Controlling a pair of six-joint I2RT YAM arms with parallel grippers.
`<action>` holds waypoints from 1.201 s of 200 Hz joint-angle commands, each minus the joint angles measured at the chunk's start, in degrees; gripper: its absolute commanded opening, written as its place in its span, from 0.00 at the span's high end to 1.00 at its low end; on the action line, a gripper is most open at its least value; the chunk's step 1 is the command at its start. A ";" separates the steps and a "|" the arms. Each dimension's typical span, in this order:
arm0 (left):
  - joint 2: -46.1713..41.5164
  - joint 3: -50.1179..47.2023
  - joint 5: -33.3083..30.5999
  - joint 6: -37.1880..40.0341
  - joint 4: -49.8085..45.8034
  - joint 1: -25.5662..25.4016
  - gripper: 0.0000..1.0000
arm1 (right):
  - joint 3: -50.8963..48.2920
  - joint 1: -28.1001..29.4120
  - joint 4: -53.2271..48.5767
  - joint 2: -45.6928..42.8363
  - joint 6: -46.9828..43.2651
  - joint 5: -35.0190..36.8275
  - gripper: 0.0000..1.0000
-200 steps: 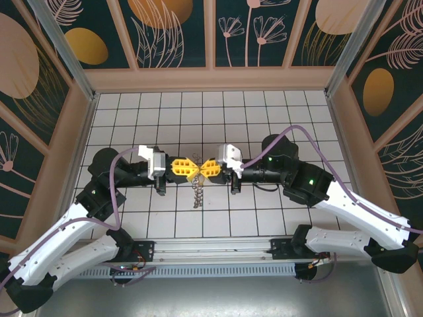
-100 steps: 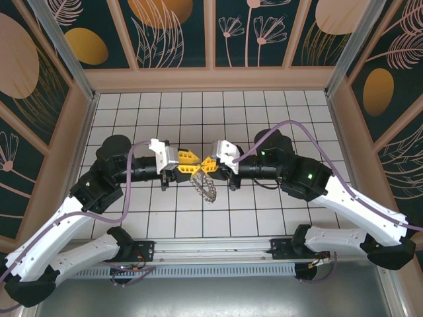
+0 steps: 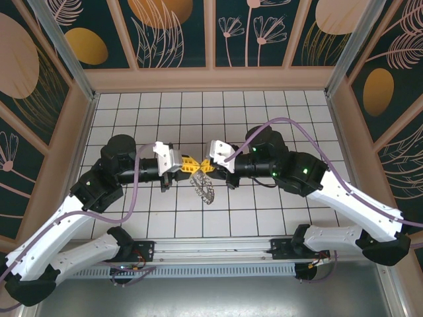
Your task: Put the keys on the keyring
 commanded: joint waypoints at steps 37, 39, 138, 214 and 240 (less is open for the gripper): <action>-4.67 -6.83 7.10 -11.79 21.15 -0.03 1.00 | -5.21 1.36 7.75 -3.33 2.42 -3.32 0.80; -4.77 -7.04 7.19 -12.12 21.79 -0.01 1.00 | -5.36 1.39 7.93 -3.43 2.57 -3.41 0.80; -5.74 -10.33 9.36 -16.78 29.77 -0.03 1.00 | -9.43 1.54 16.34 -4.10 4.57 -6.60 0.69; -6.68 -10.31 8.08 -16.51 28.95 0.04 1.00 | -10.41 1.58 16.89 -6.76 4.84 -2.71 1.00; -6.59 -10.11 6.62 -15.52 27.09 -0.04 1.00 | -10.20 1.56 16.56 -8.04 4.54 -1.78 1.00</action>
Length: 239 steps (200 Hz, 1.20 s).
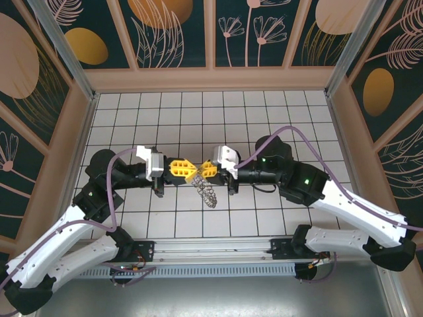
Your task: Put the keys on the keyring
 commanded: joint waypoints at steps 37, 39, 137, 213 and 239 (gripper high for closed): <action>-0.42 -0.19 -1.82 0.86 0.90 0.00 1.00 | 0.71 0.36 1.31 -2.41 -0.49 0.78 1.00; -0.34 -0.17 -1.78 0.93 0.82 0.01 1.00 | 0.78 0.36 1.25 -2.46 -0.51 0.72 1.00; 2.15 0.14 -3.09 4.19 -4.60 -0.01 1.00 | 3.79 0.42 -1.18 -0.86 -1.15 3.57 1.00; 3.34 0.25 -3.73 6.25 -7.59 -0.02 0.99 | 6.44 0.46 -3.90 1.72 -1.75 10.30 1.00; 2.86 -0.41 -4.28 6.39 -7.64 -0.01 0.79 | 7.02 0.40 -4.67 2.45 -1.73 12.21 1.00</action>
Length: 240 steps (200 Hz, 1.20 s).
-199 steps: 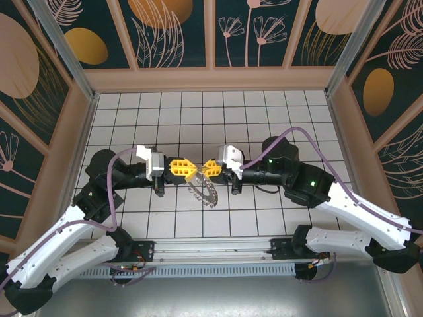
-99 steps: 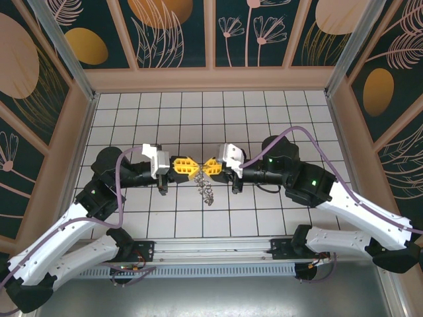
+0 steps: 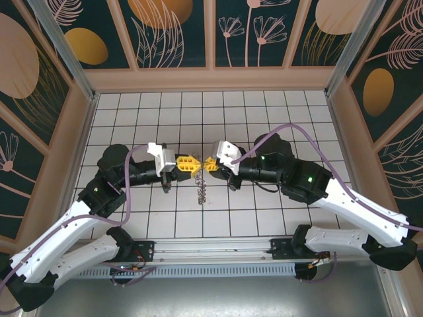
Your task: Put the keys on the keyring
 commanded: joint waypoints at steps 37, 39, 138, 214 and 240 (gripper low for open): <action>-2.16 -2.68 -1.63 -0.05 -0.64 -0.44 0.57 | 4.12 -0.62 1.26 2.36 -0.06 5.11 1.00; -2.36 -2.88 -1.81 -0.10 -0.61 -0.45 0.56 | 4.22 -0.79 1.09 2.44 -0.06 5.18 1.00; -8.70 -14.45 -31.59 -7.66 4.84 -0.41 0.01 | 5.92 -16.82 2.43 14.87 4.90 3.03 1.00; -4.43 -14.11 -57.21 -19.92 -1.96 -0.45 0.01 | 6.36 -29.92 12.10 31.25 10.82 -3.33 1.00; -3.47 -13.23 -51.69 -20.28 -0.34 -0.45 0.01 | 3.24 -31.66 15.07 32.82 13.41 -4.42 1.00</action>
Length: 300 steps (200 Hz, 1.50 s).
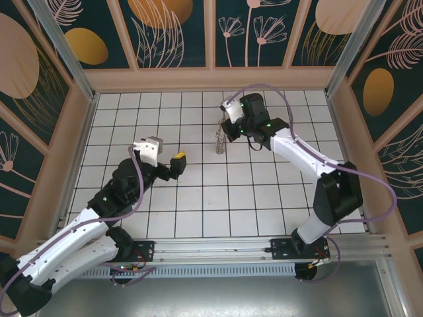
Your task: Put the keys on the keyring
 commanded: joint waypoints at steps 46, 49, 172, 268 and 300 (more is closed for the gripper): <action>3.13 1.48 5.22 -2.94 4.69 -0.03 0.01 | -15.24 -2.57 11.68 -6.18 8.80 -3.01 1.00; 3.40 1.34 5.17 -2.69 4.99 -0.03 0.01 | -16.25 -2.65 12.04 -6.65 9.17 -3.08 1.00; 19.51 1.93 7.47 -2.28 16.61 -0.06 0.01 | -50.06 2.16 19.77 -29.15 27.98 -1.62 0.90; 20.78 -1.33 7.46 -7.60 19.34 8.09 0.01 | -45.77 9.73 15.00 -42.14 26.53 20.10 0.23; 15.39 -4.83 -8.80 -10.08 14.90 14.04 0.01 | -41.54 1.03 16.05 -41.07 18.35 17.26 0.01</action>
